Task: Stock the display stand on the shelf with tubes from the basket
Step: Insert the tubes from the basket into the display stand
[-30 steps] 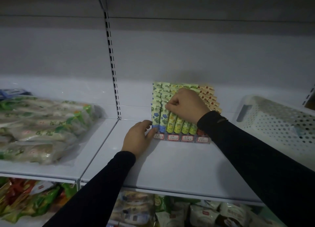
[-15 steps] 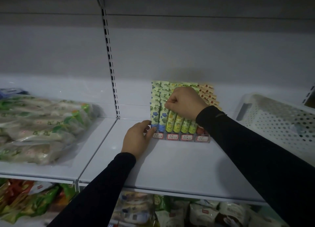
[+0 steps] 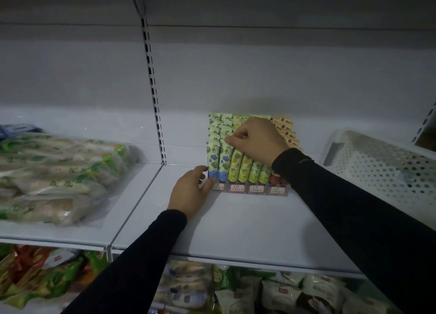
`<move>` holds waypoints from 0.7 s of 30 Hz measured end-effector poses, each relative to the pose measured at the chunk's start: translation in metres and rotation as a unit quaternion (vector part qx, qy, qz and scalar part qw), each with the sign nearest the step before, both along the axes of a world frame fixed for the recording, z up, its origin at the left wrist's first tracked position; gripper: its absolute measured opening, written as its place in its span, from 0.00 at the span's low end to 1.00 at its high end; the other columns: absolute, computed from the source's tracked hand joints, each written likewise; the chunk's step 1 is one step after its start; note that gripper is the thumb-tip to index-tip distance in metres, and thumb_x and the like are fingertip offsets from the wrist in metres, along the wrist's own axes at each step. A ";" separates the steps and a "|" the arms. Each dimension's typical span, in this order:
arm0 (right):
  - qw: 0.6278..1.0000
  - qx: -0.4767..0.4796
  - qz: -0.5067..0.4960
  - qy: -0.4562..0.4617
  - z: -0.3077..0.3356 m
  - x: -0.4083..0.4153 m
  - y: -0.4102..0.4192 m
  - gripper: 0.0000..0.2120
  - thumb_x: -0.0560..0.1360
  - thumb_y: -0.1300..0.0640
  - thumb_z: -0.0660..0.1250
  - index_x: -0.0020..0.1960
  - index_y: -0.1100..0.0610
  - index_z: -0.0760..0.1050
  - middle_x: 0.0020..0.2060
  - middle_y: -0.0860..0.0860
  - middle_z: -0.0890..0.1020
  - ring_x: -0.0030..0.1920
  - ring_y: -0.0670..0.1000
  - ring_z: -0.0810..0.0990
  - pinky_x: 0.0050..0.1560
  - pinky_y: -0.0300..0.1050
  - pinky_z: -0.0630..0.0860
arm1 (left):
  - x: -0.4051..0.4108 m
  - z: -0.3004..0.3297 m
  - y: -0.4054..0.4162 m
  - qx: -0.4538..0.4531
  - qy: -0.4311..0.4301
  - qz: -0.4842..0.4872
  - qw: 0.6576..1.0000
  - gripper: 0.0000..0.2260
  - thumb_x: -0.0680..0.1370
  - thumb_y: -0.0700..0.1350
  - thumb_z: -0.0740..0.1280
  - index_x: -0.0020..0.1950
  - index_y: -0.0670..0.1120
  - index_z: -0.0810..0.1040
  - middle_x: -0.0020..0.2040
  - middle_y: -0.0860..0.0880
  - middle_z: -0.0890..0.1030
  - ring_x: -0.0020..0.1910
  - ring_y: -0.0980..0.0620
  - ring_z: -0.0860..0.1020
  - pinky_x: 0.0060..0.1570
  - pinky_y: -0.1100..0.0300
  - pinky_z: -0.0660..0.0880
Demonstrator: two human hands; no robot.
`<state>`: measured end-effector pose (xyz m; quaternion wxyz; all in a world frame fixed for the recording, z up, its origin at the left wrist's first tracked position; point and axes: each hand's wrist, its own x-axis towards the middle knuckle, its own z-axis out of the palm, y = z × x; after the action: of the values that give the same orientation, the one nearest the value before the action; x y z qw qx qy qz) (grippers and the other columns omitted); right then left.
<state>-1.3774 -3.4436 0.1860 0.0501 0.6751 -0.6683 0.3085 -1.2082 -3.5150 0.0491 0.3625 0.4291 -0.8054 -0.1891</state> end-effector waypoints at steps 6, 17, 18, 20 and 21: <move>0.999 -0.031 -0.034 -0.002 0.003 -0.011 0.020 0.15 0.78 0.49 0.66 0.36 0.56 0.80 0.30 0.39 0.66 0.31 0.38 0.66 0.38 0.33 0.62 | 0.004 0.004 0.004 0.005 -0.028 -0.002 1.000 0.21 0.80 0.54 0.64 0.71 0.47 0.71 0.60 0.46 0.79 0.56 0.48 0.77 0.50 0.60 0.69; 0.999 -0.015 -0.026 0.019 -0.009 -0.017 0.018 0.13 0.76 0.44 0.67 0.43 0.52 0.83 0.41 0.48 0.73 0.41 0.45 0.70 0.46 0.42 0.68 | -0.003 -0.007 0.006 -0.023 -0.134 0.007 0.991 0.28 0.74 0.69 0.53 0.51 0.46 0.76 0.45 0.46 0.81 0.47 0.44 0.77 0.44 0.55 0.71; 0.999 -0.002 -0.028 0.026 -0.010 -0.017 0.017 0.14 0.76 0.45 0.67 0.40 0.54 0.82 0.41 0.49 0.73 0.39 0.45 0.70 0.46 0.43 0.68 | -0.004 -0.009 0.005 -0.042 -0.145 0.011 0.988 0.30 0.74 0.70 0.50 0.51 0.46 0.76 0.45 0.46 0.81 0.47 0.44 0.78 0.45 0.55 0.72; 0.999 0.005 -0.036 0.034 -0.013 -0.016 0.015 0.18 0.77 0.47 0.66 0.35 0.59 0.80 0.39 0.50 0.73 0.36 0.44 0.70 0.44 0.43 0.68 | -0.004 -0.012 0.004 -0.060 -0.160 0.019 0.985 0.34 0.73 0.73 0.45 0.53 0.49 0.76 0.46 0.48 0.81 0.49 0.45 0.78 0.49 0.55 0.73; 0.998 0.005 -0.040 0.037 -0.013 -0.015 0.014 0.19 0.77 0.48 0.66 0.34 0.61 0.79 0.38 0.51 0.73 0.35 0.45 0.71 0.44 0.43 0.68 | -0.005 -0.014 0.004 -0.058 -0.162 0.023 0.985 0.34 0.73 0.73 0.43 0.54 0.50 0.76 0.47 0.49 0.81 0.50 0.46 0.78 0.51 0.54 0.73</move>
<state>-1.3926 -3.4301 0.1726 0.0840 0.6587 -0.6943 0.2775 -1.2129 -3.5112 0.0354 0.2555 0.4505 -0.8532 -0.0617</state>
